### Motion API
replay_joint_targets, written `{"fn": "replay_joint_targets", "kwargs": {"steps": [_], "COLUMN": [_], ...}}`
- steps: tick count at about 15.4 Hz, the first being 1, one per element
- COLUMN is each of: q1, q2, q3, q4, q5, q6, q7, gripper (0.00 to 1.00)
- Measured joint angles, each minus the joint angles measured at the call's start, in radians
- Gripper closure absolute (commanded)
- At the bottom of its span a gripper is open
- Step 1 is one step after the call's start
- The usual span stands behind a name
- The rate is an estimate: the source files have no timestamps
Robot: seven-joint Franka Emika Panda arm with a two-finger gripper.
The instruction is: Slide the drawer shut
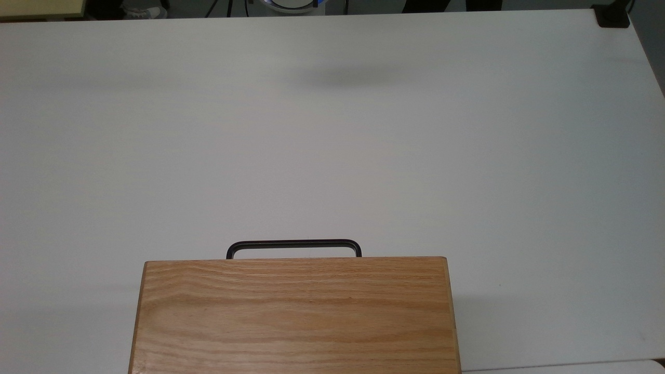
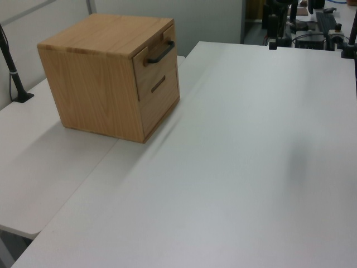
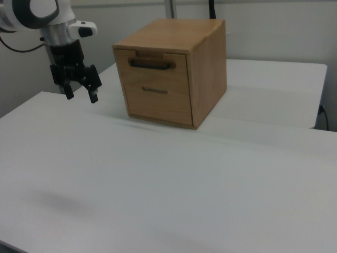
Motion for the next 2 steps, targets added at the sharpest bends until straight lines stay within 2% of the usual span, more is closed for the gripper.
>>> {"fn": "replay_joint_targets", "kwargs": {"steps": [2], "q1": [0.001], "q2": [0.001], "q3": [0.001], "q4": [0.0], "q5": [0.0], "q6": [0.0], "q7": [0.0], "gripper": [0.0]}}
